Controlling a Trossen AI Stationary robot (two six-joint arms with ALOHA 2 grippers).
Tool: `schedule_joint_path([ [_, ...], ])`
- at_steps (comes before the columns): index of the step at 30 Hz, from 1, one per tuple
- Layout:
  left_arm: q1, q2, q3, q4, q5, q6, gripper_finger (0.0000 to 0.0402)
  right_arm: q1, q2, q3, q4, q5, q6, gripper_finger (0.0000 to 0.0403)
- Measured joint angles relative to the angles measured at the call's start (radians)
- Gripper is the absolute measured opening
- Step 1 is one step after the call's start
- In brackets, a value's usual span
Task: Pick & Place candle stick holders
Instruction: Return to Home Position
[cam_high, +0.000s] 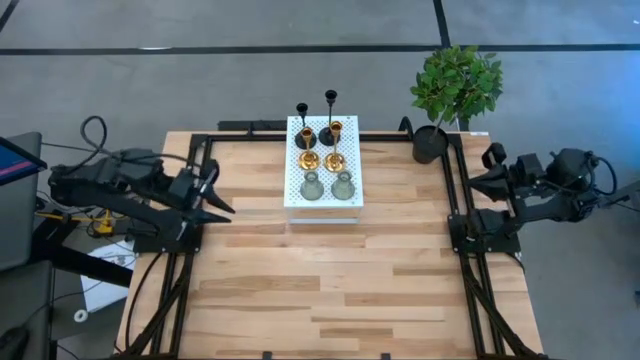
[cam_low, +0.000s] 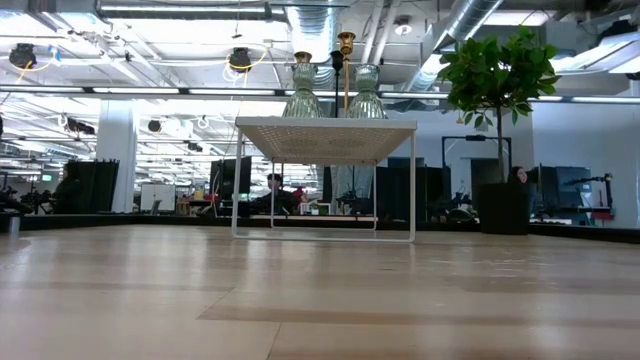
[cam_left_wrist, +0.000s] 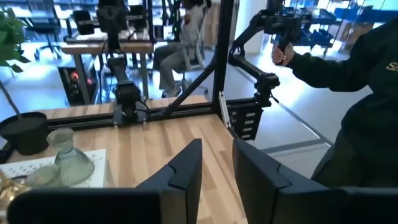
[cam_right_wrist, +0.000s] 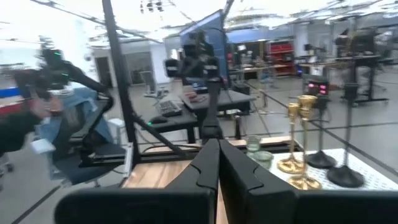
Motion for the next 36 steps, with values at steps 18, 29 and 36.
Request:
schedule_joint_path([
  [18,0.0,-0.453,-0.448,0.142,0.097,0.005,0.0089,0.0,-0.109,-0.084,0.026,-0.028,-0.007,0.0],
  [29,-0.001,-0.531,-0.536,0.16,0.114,0.033,0.0089,-0.001,-0.109,-0.131,0.067,-0.026,0.002,0.0],
  [36,-0.001,-0.53,-0.564,0.233,0.1,0.066,0.0089,-0.001,-0.109,-0.197,0.158,-0.025,-0.006,0.0],
])
